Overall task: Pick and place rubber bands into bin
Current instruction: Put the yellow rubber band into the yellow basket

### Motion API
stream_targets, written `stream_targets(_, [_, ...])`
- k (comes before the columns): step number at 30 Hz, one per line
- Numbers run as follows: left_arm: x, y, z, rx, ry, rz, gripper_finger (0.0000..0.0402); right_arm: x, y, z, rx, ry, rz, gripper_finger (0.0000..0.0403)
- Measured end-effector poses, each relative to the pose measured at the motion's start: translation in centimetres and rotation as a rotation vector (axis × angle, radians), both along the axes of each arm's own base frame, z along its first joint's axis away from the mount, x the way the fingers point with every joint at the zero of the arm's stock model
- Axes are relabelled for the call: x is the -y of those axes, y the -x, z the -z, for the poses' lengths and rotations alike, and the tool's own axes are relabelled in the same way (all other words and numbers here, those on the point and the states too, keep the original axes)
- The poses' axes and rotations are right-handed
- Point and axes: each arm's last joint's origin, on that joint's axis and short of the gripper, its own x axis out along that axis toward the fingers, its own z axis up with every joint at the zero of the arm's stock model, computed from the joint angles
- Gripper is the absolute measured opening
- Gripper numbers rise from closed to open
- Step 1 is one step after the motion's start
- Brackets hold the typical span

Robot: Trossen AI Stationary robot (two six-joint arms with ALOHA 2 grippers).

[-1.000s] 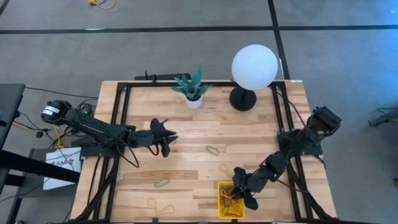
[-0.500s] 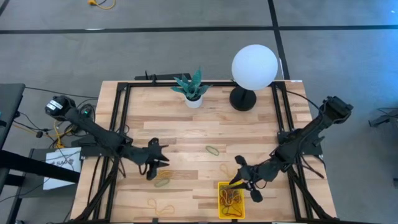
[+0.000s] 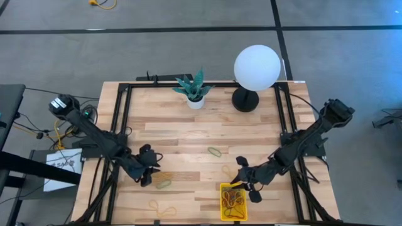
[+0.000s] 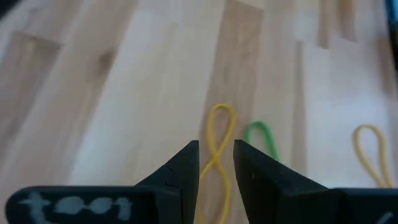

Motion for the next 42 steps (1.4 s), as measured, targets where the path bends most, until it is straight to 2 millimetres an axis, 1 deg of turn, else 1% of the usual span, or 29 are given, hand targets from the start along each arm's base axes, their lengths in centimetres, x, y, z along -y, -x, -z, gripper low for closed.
stream_targets(4, [1.5,-0.8,1.0,0.017,0.036,0.047,0.0088,-0.1,0.0,0.3,-0.019,-0.009,0.01,0.0075])
stream_targets(7, [2.1,-1.1,2.4,-0.026,-0.004,0.093,0.0088,-0.1,0.0,0.3,-0.018,-0.004,0.007,0.0075])
stream_targets(12, [2.4,-1.4,4.8,-0.137,-0.026,0.041,0.0088,-0.1,0.0,0.3,-0.019,-0.004,0.006,0.0076])
stream_targets(17, [2.8,-2.0,5.2,-0.163,-0.102,0.028,0.008,0.0,0.0,0.3,-0.018,-0.003,0.007,0.0076])
stream_targets(22, [3.1,-2.5,4.9,-0.136,-0.141,0.01,0.0064,0.0,0.0,0.3,-0.018,-0.002,0.007,0.0076])
stream_targets(27, [2.7,-2.7,4.9,-0.085,-0.207,-0.048,0.005,0.0,0.0,0.3,-0.018,-0.002,0.006,0.0076])
stream_targets(33, [2.5,-3.5,6.4,-0.129,-0.231,-0.059,0.0036,0.0,0.0,0.3,-0.019,-0.001,0.007,0.0076])
stream_targets(36, [2.6,-3.8,7.1,-0.102,-0.271,-0.086,0.0034,0.0,0.0,0.3,-0.025,0.004,0.007,0.0076])
stream_targets(39, [2.5,-3.9,7.3,-0.071,-0.287,-0.131,0.0033,0.0,0.0,0.4,-0.029,0.007,0.007,0.0076])
stream_targets(42, [2.4,-3.9,7.3,-0.073,-0.309,-0.123,0.002,0.0,0.0,0.4,-0.029,0.007,0.007,0.0076])
